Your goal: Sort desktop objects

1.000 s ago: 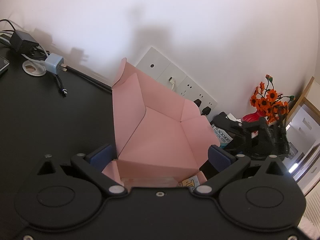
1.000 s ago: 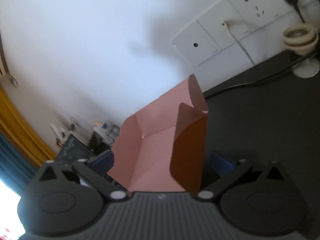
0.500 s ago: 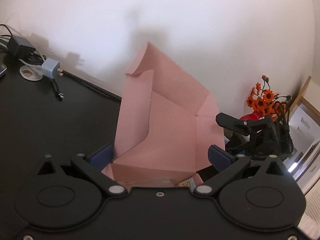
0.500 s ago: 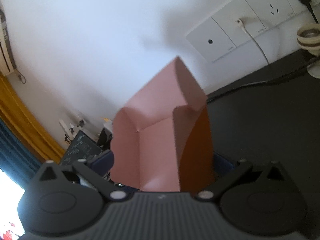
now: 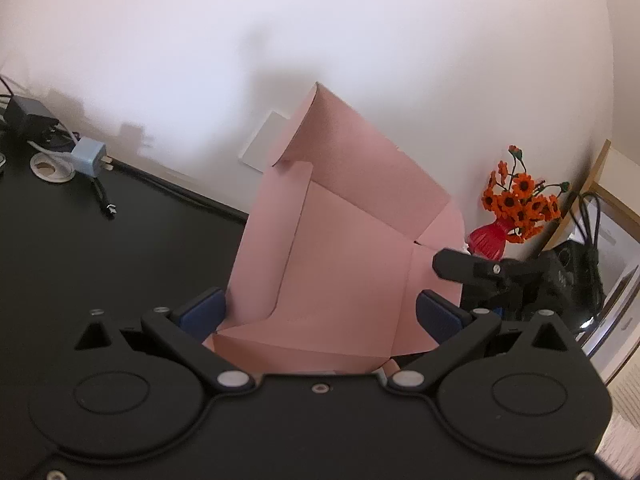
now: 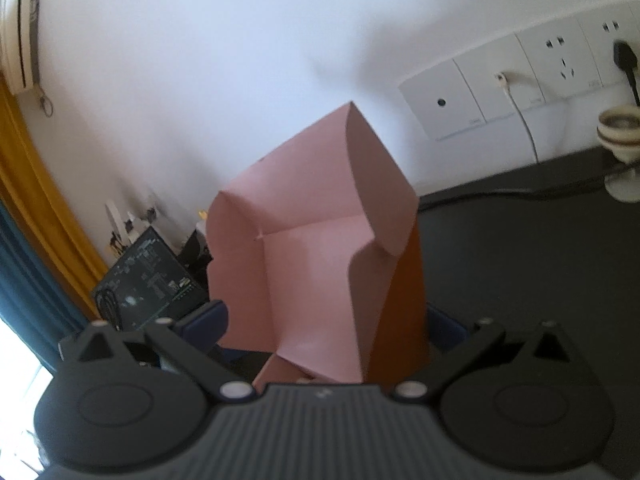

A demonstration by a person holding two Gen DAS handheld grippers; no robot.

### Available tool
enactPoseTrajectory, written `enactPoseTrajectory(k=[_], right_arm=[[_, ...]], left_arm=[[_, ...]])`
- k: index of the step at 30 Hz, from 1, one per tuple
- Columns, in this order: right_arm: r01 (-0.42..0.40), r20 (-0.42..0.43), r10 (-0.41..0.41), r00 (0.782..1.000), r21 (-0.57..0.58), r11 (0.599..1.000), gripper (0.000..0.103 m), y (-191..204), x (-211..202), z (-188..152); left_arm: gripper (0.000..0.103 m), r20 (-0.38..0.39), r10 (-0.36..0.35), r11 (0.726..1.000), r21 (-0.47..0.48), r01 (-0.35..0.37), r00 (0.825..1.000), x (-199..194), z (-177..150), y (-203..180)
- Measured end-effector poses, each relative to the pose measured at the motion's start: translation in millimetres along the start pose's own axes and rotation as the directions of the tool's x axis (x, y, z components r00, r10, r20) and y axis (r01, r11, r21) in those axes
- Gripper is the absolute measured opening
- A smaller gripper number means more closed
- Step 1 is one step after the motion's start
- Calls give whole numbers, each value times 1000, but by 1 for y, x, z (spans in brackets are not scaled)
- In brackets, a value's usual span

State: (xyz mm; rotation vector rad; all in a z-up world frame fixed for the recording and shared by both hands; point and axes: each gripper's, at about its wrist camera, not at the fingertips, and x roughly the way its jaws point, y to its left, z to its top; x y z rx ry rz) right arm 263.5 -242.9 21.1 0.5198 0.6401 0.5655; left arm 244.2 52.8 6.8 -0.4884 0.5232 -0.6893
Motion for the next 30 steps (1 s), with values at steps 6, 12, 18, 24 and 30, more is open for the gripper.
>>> enactPoseTrajectory(k=[6, 12, 18, 24, 30], right_arm=[[-4, 32, 6, 999, -55, 998, 102, 13, -9, 3], [-11, 55, 17, 998, -94, 996, 102, 24, -22, -6], [10, 38, -6, 999, -102, 995, 102, 31, -30, -22], [33, 43, -29, 999, -117, 993, 102, 46, -47, -37], [54, 18, -52, 998, -137, 989, 102, 58, -57, -55]], left_arm=[[103, 4, -5, 1000, 13, 5, 1000, -4, 0, -3], [103, -14, -11, 999, 39, 12, 1000, -6, 3, -7], [103, -24, -25, 1000, 6, 25, 999, -20, 0, -8], [103, -67, 39, 996, 82, -33, 997, -27, -20, -23], [103, -70, 86, 987, 145, -75, 994, -37, -35, -37]])
